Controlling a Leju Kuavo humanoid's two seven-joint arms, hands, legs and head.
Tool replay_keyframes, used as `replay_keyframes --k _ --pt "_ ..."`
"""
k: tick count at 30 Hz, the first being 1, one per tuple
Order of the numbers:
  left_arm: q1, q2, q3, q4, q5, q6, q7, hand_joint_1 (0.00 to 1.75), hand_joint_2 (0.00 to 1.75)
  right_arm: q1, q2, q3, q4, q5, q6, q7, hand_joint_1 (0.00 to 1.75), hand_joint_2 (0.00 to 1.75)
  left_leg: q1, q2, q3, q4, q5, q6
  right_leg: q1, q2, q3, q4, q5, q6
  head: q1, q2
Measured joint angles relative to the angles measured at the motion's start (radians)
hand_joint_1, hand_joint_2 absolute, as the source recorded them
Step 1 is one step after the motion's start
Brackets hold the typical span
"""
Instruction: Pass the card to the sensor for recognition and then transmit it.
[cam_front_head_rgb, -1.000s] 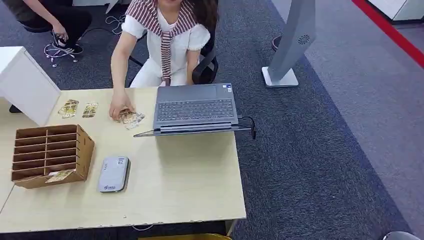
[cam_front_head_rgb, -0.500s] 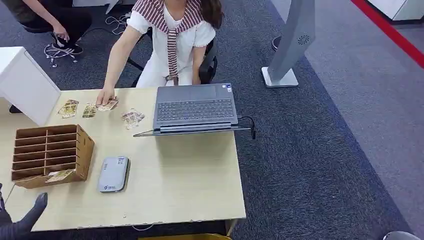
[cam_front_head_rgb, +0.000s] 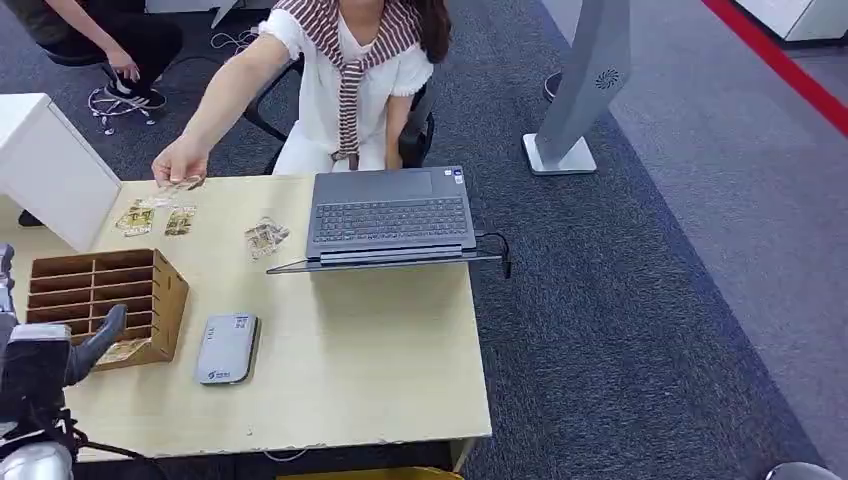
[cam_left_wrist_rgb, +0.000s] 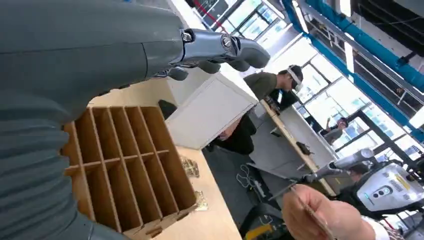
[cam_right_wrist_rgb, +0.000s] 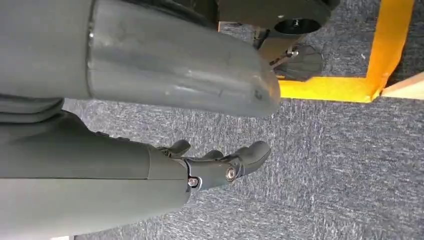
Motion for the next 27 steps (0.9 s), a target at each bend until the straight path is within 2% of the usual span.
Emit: replay_keyframes --k 19,22,25,26,27 --pt "-0.29 0.185 -0.246 0.25 -0.42 0.28 0.197 0.0 1.75 -0.013 -0.001 0.025 0.012 0.09 0.026 0.009 0.0 0.0 0.0 0.0 0.0 0.0 0.002 -0.001 0.0 0.0 -0.001 0.001 0.003 -0.002 0.0 0.0" --pt "-0.32 0.204 -0.273 0.282 -0.491 0.32 0.232 0.0 1.75 -0.015 -0.001 0.029 0.013 0.108 0.029 0.012 0.0 0.0 0.0 0.0 0.0 0.0 0.002 -0.001 0.0 0.0 -0.001 0.001 0.003 -0.003 0.0 0.0" --pt "-0.336 0.215 -0.292 0.304 -0.532 0.333 0.255 0.0 1.75 -0.016 -0.001 0.03 0.013 0.121 0.028 0.017 0.0 0.0 0.0 0.0 0.0 0.0 0.002 -0.001 0.0 0.0 -0.001 0.001 0.003 -0.003 0.0 0.0" --pt "-0.341 0.219 -0.299 0.311 -0.535 0.333 0.259 1.75 1.75 -0.016 -0.001 0.032 0.013 0.124 0.028 0.018 0.0 0.0 0.0 0.0 0.0 0.0 0.002 -0.001 0.0 0.0 -0.001 0.001 0.003 -0.003 0.0 0.0" --pt "-0.344 0.221 -0.304 0.317 -0.538 0.333 0.259 1.75 1.75 -0.016 -0.001 0.034 0.014 0.124 0.028 0.018 0.0 0.0 0.0 0.0 0.0 0.0 0.002 -0.001 0.0 0.0 -0.001 0.001 0.003 -0.003 0.0 0.0"
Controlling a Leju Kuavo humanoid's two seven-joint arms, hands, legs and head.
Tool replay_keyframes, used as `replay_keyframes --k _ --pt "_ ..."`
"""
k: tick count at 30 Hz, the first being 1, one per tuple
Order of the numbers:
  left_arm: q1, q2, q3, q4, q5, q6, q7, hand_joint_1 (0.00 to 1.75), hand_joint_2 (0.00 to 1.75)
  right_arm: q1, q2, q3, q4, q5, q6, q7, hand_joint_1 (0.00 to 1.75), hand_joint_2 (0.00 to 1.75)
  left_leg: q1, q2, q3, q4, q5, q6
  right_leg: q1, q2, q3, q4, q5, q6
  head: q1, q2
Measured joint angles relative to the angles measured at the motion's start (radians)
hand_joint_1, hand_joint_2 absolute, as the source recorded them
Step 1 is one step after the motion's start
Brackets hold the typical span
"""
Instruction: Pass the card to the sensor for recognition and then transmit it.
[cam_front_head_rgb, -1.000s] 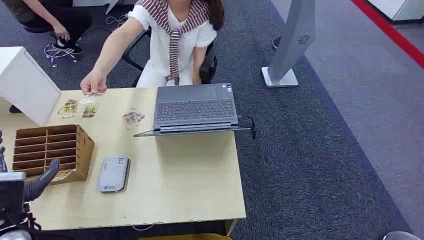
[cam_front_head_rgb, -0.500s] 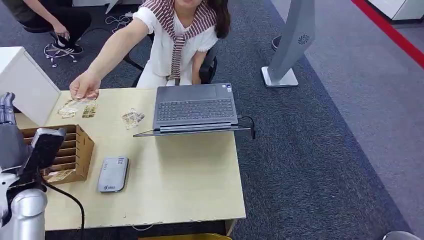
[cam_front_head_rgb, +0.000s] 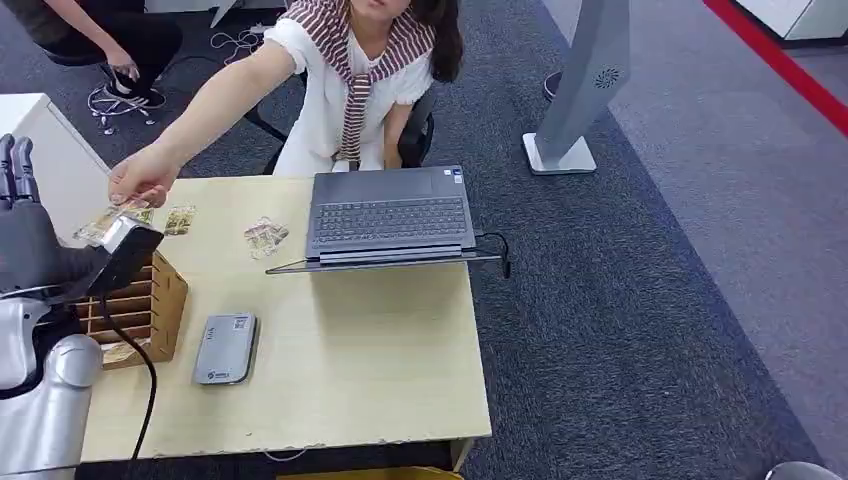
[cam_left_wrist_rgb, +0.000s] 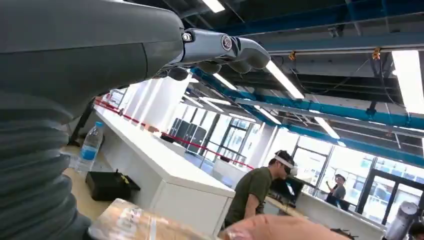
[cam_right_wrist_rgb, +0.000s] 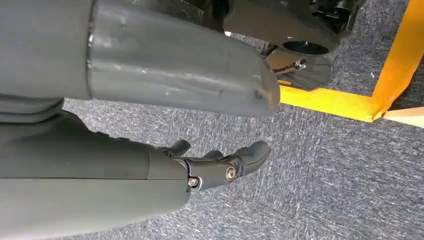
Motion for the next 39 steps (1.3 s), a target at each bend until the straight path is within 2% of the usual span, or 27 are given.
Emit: replay_keyframes --k 24,30,35,39 --pt "-0.007 0.018 -0.022 0.048 0.027 -0.003 -0.002 1.75 1.75 0.0 0.0 0.018 0.005 0.016 -0.001 -0.01 0.0 0.0 0.0 0.0 0.0 0.0 0.0 0.0 0.0 0.0 -0.001 0.0 0.0 0.0 0.0 0.0" --pt "-0.001 0.018 -0.024 0.048 0.046 -0.004 -0.018 1.75 1.75 0.0 0.0 0.018 0.006 0.016 -0.005 -0.011 0.0 0.0 0.0 0.0 -0.001 0.0 0.0 0.0 0.0 0.0 -0.001 0.0 0.0 0.0 0.0 0.0" --pt "0.087 0.018 -0.044 -0.006 0.03 -0.073 -0.016 1.75 1.75 0.001 0.0 0.018 0.006 0.011 -0.009 -0.012 0.0 0.0 0.0 0.001 -0.001 0.0 0.0 0.0 0.0 0.001 -0.001 0.0 0.0 0.0 0.0 0.0" --pt "0.162 0.018 -0.067 -0.058 0.015 -0.091 0.001 1.75 1.75 0.001 0.0 0.018 0.006 0.012 -0.013 -0.011 0.0 0.0 0.0 0.001 -0.002 0.0 0.0 0.0 0.0 0.001 -0.002 0.0 0.0 0.0 0.0 0.0"
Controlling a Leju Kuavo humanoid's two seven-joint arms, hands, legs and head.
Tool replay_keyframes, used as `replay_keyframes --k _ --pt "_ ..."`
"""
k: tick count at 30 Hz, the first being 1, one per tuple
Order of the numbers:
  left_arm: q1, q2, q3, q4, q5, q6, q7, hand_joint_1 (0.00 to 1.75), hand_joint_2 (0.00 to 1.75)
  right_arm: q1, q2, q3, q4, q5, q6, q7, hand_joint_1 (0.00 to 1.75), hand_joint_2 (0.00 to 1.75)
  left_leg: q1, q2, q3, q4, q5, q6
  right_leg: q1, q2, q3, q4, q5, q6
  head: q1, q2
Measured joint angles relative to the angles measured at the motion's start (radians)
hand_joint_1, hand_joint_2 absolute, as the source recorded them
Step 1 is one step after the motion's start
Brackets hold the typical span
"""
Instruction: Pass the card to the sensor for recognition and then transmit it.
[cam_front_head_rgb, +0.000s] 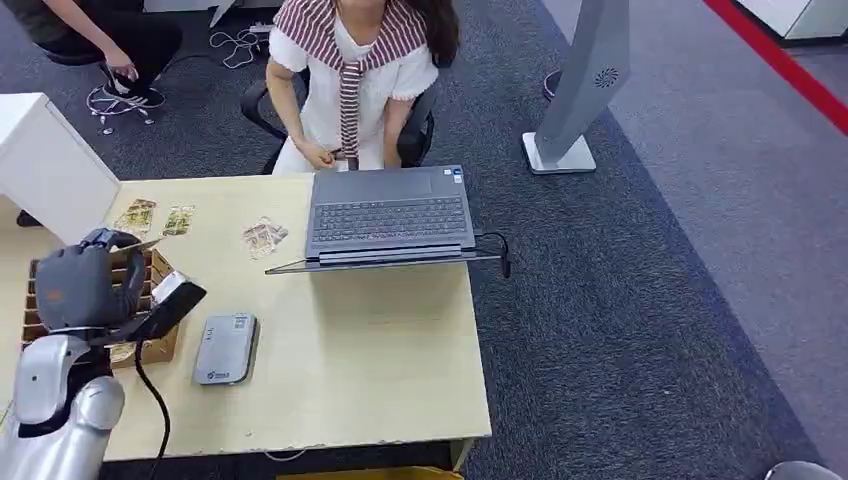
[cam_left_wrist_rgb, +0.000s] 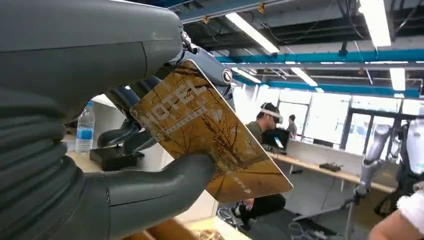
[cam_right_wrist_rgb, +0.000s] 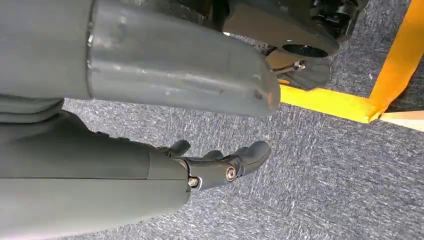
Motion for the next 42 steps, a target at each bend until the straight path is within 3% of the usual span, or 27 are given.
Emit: replay_keyframes --k 6,17,42 --pt "0.026 0.004 -0.012 -0.03 -0.001 -0.012 0.003 1.75 1.75 0.0 0.0 0.0 0.0 0.0 0.0 0.0 0.0 0.0 0.0 0.0 0.0 0.0 0.0 0.0 0.0 0.0 0.0 0.0 0.0 0.0 0.0 0.0" --pt "0.101 0.017 -0.045 -0.036 -0.068 -0.094 0.044 1.75 1.75 0.0 0.0 0.0 0.002 0.004 0.0 -0.002 0.0 0.0 0.0 0.0 0.0 0.0 0.001 -0.001 0.0 0.0 -0.001 0.0 0.0 0.0 0.0 0.0" --pt "0.131 0.029 -0.089 0.025 -0.136 -0.205 0.098 1.75 1.75 0.0 0.002 -0.001 0.003 0.023 0.006 0.002 0.0 0.0 0.0 0.0 0.0 0.0 0.001 -0.001 0.0 0.0 -0.001 0.0 0.0 0.0 0.0 0.0"
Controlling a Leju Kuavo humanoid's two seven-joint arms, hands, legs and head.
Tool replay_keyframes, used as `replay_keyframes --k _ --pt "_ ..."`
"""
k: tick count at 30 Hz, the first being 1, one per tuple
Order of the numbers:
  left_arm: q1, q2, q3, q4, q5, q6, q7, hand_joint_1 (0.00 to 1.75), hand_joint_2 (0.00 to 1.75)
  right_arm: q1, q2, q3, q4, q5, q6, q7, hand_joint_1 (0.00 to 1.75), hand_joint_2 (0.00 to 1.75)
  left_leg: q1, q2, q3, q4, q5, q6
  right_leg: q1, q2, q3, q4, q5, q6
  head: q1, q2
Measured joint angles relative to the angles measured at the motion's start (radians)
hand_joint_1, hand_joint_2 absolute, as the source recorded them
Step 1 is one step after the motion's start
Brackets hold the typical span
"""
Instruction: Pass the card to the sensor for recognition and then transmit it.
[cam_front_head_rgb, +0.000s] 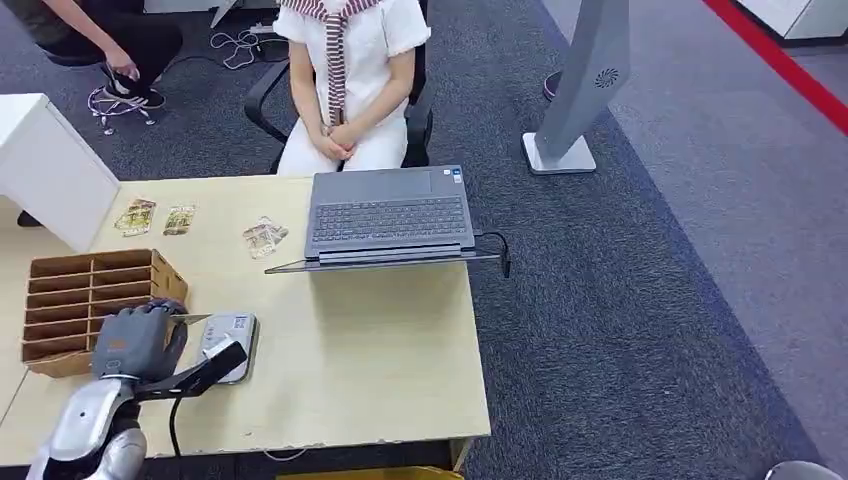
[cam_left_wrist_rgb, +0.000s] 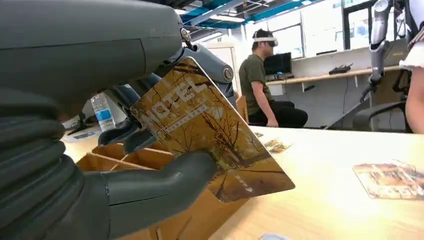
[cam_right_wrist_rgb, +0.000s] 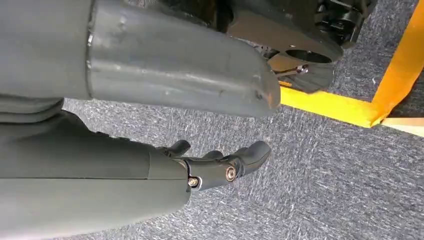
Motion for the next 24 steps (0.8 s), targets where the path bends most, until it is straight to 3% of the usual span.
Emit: replay_keyframes --k 24 --pt "-0.002 -0.019 -0.063 0.076 -0.042 -0.003 0.017 1.75 1.75 -0.001 0.01 0.0 0.002 0.016 0.006 0.01 0.0 0.0 0.0 0.0 0.0 0.0 0.0 0.0 0.0 0.0 0.0 0.0 0.0 0.0 0.0 0.0"
